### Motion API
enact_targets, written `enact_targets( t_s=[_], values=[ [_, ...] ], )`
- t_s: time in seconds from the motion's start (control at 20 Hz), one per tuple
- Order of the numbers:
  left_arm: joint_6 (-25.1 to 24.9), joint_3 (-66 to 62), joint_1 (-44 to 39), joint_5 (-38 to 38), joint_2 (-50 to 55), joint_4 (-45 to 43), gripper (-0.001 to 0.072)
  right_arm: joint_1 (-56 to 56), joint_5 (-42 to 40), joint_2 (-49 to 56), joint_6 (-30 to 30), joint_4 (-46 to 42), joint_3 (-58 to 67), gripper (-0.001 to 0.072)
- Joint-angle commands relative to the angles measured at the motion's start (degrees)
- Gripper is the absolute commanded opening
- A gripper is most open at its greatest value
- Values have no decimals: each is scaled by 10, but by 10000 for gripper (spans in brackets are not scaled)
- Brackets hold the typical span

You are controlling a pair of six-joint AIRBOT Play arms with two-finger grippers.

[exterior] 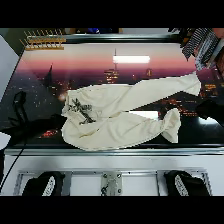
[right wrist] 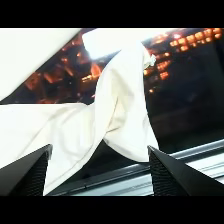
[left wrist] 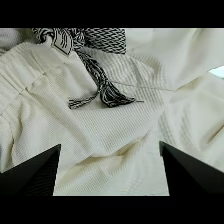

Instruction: Fold the clothes and pants, and hang the long-sleeved shirts on hangers.

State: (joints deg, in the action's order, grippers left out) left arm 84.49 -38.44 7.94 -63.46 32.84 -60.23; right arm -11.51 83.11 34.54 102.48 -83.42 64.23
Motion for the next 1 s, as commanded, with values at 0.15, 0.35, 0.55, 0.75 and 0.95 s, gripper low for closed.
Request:
enact_targets(
  t_s=[0.15,0.35,0.55,0.75,0.95],
  values=[
    [31,-123,-17,-47,123,3,669,0,113,-71,28,26,-1,650],
    [34,-177,-68,-63,167,2,669,0,119,-69,30,113,-1,650],
    [34,-183,-100,-68,181,-2,669,0,112,-69,42,112,-1,650],
    [34,-182,-102,-62,181,-5,669,0,77,-63,21,74,-1,650],
    [34,-182,-86,-27,203,-76,670,-1,34,-23,-13,41,-1,650]
  ],
)
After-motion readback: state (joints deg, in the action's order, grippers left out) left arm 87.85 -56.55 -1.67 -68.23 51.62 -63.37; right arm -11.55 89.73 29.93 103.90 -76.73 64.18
